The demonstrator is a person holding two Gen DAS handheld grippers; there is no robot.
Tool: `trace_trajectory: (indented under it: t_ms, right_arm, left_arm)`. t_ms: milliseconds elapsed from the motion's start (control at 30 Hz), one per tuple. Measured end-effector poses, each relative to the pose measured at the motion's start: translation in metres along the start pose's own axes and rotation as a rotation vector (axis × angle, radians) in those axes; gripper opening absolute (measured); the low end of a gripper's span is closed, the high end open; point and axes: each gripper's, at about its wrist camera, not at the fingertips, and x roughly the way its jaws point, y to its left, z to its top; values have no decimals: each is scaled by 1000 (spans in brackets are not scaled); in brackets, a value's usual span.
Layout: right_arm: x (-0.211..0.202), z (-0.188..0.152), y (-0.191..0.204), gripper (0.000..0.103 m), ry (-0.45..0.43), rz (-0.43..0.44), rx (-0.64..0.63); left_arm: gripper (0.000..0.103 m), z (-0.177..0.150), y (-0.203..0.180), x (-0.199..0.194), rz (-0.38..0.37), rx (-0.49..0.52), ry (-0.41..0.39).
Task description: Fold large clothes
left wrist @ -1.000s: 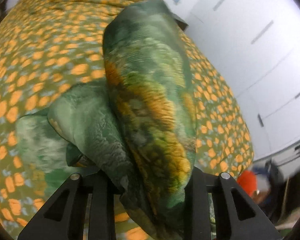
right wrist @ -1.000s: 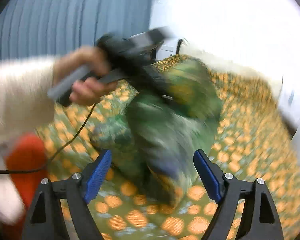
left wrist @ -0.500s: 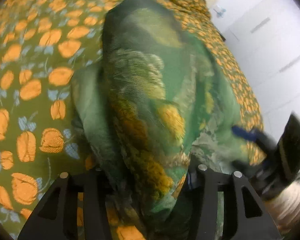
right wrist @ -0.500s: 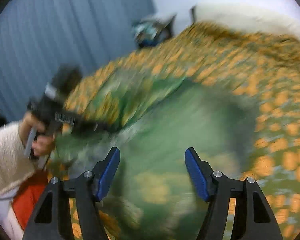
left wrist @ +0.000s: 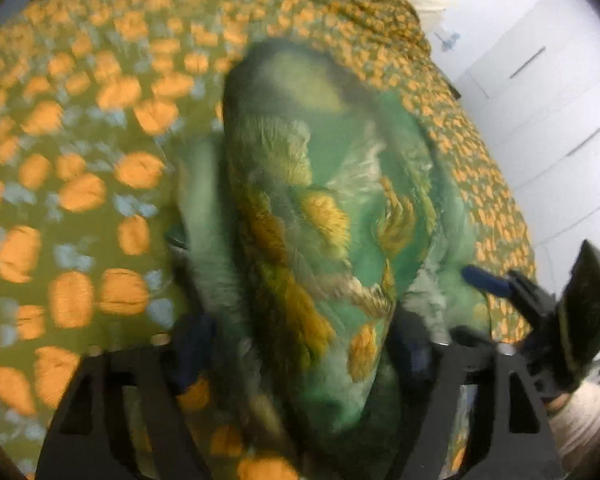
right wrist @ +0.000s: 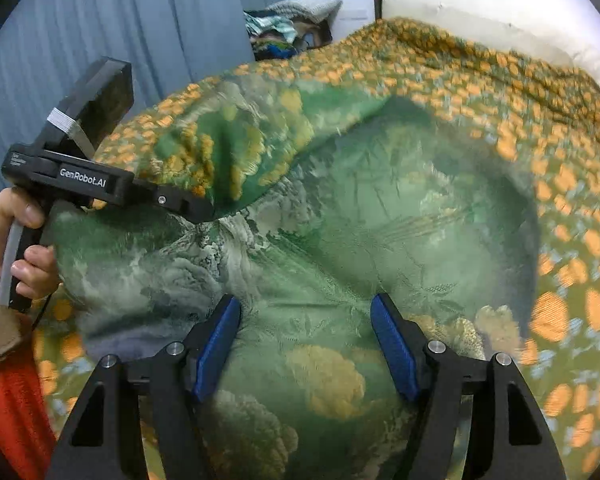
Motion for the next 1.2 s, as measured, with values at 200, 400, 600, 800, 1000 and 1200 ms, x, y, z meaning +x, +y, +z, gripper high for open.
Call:
trace_trajectory:
  t_ms: [200,400,600,800,1000,1200]
  right_arm:
    - [-75,-7,36,68,-23,12,-23]
    - [-34,-47,72,68,95,41,-69]
    - [-49,-43,64,69,92,51,8]
    - [-101,-43,60,84,17,-37,-9]
    - [-120,-56,50,85,13,-98,8]
    - [-124,-66,32,85,29,-135,55]
  left_arm:
    - [92,-31,-26,-59,-1,58,-70]
    - [96,-45,-19,-19,224,97,26]
    - [96,-63,-48,-52,348,149,-75]
    - [96,-68,-67,-74,432,174,-136]
    - [96,-70,-72,-76,483,193,-153]
    - [96,-67,-81,-79,479,228,-159]
